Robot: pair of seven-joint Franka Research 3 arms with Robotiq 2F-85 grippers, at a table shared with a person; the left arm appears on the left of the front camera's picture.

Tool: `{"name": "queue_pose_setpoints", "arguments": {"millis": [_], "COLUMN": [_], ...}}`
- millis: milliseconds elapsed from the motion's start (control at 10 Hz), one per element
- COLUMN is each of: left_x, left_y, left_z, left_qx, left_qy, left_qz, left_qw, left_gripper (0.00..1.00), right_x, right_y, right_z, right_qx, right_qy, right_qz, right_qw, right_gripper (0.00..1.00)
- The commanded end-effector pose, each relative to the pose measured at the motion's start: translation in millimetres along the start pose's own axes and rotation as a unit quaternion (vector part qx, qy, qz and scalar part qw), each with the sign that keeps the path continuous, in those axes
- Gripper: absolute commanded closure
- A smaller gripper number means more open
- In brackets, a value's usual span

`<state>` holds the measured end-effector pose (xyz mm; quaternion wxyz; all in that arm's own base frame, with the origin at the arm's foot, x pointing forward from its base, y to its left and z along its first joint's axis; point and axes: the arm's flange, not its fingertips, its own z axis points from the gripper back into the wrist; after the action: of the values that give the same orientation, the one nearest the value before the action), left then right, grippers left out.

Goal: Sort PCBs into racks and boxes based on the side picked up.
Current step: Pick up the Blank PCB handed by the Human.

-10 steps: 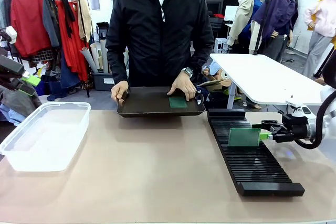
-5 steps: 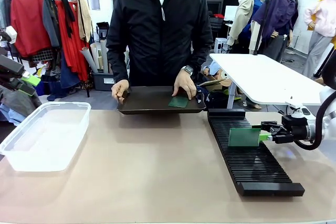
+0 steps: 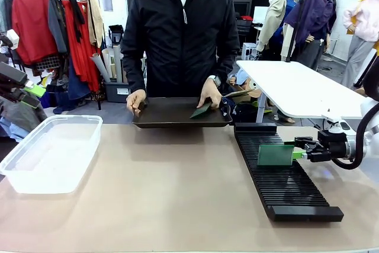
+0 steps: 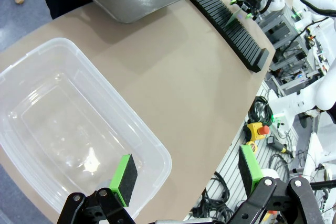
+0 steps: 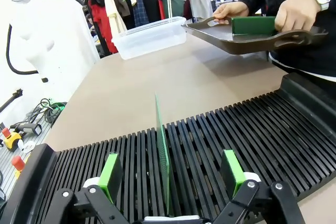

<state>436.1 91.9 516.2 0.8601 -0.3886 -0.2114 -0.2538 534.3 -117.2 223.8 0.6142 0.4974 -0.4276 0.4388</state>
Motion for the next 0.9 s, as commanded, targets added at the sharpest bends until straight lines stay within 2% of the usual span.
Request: {"name": "queue_pose_setpoints", "arguments": {"millis": [0,600,800], "left_x": [0.2,0.2,0.2], "left_y": [-0.4,-0.4,-0.4], "left_z": [0.3,0.3,0.3], "left_qx": [-0.003,-0.003,-0.003], "left_qy": [-0.001,-0.001,-0.001], "left_qz": [0.0,0.0,0.0], "left_qw": [1.0,1.0,1.0], "left_gripper": [0.0,0.0,0.0], "right_x": [1.4,0.0,26.0], "right_y": [0.5,0.0,-8.8], "right_z": [0.0,0.0,4.5], "right_qx": [0.002,0.0,-0.024], "right_qy": [0.001,0.0,0.022], "right_qz": [0.009,0.0,-0.028], "right_qw": [1.0,1.0,0.999], "right_gripper": [0.0,0.0,0.0]}}
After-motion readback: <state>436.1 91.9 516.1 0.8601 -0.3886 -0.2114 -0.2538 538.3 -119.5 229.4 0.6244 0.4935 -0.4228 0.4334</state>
